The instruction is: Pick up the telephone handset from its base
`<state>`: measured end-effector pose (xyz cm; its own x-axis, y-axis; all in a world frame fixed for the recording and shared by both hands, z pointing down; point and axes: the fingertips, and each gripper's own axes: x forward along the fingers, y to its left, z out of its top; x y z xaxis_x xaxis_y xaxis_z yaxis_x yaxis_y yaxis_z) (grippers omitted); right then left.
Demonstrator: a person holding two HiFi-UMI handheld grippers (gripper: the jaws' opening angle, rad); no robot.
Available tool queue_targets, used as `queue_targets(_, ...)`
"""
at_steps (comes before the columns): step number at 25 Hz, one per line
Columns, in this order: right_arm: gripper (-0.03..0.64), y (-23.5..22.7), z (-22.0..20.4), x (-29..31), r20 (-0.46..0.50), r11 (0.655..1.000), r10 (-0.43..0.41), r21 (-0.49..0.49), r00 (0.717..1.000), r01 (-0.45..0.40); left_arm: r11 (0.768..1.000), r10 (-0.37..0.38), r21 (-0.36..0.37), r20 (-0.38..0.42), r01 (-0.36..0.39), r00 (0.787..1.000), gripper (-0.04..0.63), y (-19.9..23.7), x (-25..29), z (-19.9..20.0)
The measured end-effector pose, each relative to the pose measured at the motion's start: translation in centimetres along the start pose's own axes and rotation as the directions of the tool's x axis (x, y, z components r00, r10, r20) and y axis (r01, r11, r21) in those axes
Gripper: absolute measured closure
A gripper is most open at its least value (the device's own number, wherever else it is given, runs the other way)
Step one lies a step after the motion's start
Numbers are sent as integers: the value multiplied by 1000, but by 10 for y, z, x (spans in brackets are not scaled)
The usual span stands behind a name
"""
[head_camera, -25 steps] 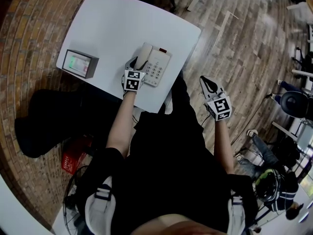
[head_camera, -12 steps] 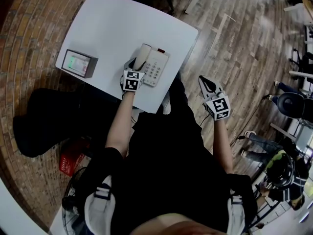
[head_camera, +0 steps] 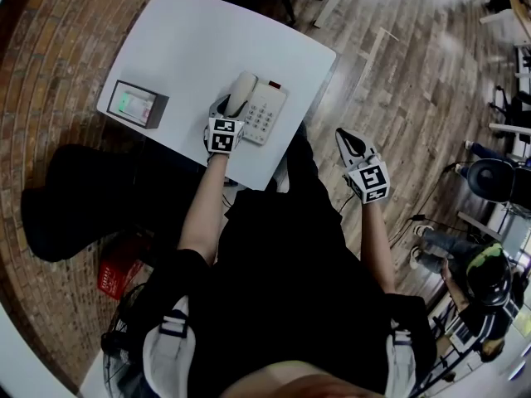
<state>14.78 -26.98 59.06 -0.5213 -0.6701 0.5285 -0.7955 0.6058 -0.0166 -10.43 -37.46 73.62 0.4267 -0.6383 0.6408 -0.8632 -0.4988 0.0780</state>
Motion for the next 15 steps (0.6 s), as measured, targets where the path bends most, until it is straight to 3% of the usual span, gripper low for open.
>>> queue_targets(15, 618, 15, 0, -10, 49, 1000, 5, -9, 999, -4, 999, -27, -42, 64, 30, 998, 379, -15, -40, 9)
